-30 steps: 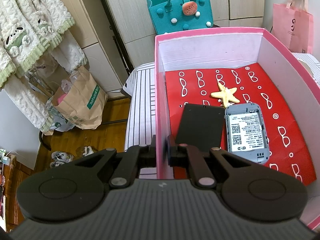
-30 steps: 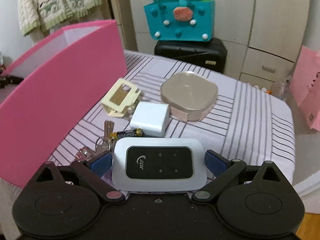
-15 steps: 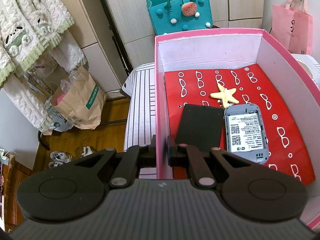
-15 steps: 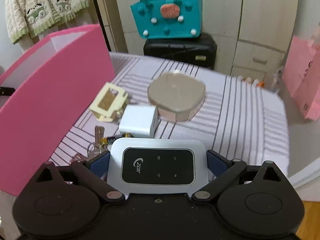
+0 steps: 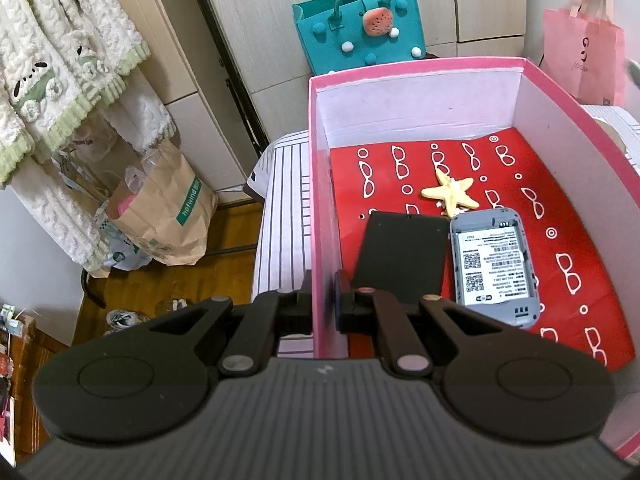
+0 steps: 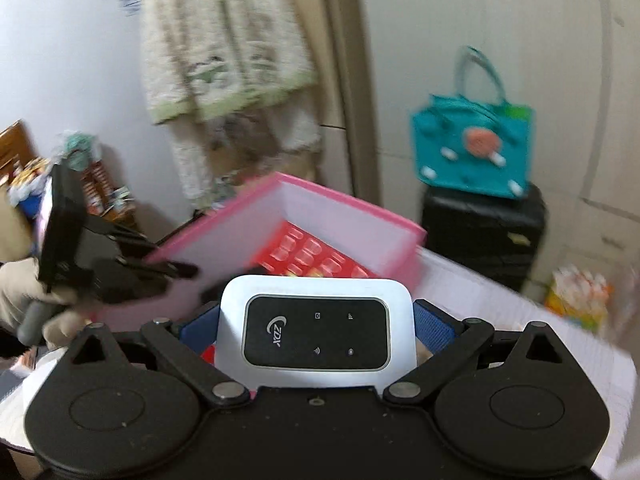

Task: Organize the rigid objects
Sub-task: 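Place the white router into the pink box with the right gripper, then grasp the small battery with the right gripper and drop it in the box, then grasp the silver key ring on the table with the right gripper, then carry the keys over the pink box and open the right gripper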

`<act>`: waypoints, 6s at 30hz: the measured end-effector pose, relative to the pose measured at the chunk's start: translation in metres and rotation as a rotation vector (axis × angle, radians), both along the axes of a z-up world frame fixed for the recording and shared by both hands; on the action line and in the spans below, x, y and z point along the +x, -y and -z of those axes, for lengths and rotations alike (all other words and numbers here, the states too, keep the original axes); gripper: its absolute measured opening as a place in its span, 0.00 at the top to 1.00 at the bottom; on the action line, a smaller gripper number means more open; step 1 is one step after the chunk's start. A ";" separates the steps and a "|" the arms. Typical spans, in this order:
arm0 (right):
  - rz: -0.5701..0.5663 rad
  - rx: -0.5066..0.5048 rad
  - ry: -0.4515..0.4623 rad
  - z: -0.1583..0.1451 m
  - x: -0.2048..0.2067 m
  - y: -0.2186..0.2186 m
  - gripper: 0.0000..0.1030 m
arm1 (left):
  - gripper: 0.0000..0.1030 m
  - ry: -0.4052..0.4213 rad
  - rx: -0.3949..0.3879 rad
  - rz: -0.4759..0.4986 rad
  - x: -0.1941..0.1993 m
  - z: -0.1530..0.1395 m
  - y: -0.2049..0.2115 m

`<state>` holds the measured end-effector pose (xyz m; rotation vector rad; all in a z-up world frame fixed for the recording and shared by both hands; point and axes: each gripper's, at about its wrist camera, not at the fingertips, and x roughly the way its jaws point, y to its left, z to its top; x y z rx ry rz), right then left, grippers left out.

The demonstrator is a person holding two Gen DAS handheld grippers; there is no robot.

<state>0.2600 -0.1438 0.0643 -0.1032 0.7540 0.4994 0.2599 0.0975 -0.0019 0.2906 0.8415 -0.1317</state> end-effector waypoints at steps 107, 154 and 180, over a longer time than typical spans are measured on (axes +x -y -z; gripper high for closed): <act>0.168 0.134 -0.034 0.009 -0.034 0.024 0.89 | 0.93 0.018 0.002 0.010 -0.002 0.000 0.001; 0.129 -0.052 -0.206 0.050 -0.012 0.048 0.97 | 0.93 0.024 -0.001 0.010 -0.002 -0.001 0.000; -0.002 -0.006 -0.016 -0.009 0.062 -0.034 0.96 | 0.93 0.024 -0.001 0.015 -0.001 -0.001 0.002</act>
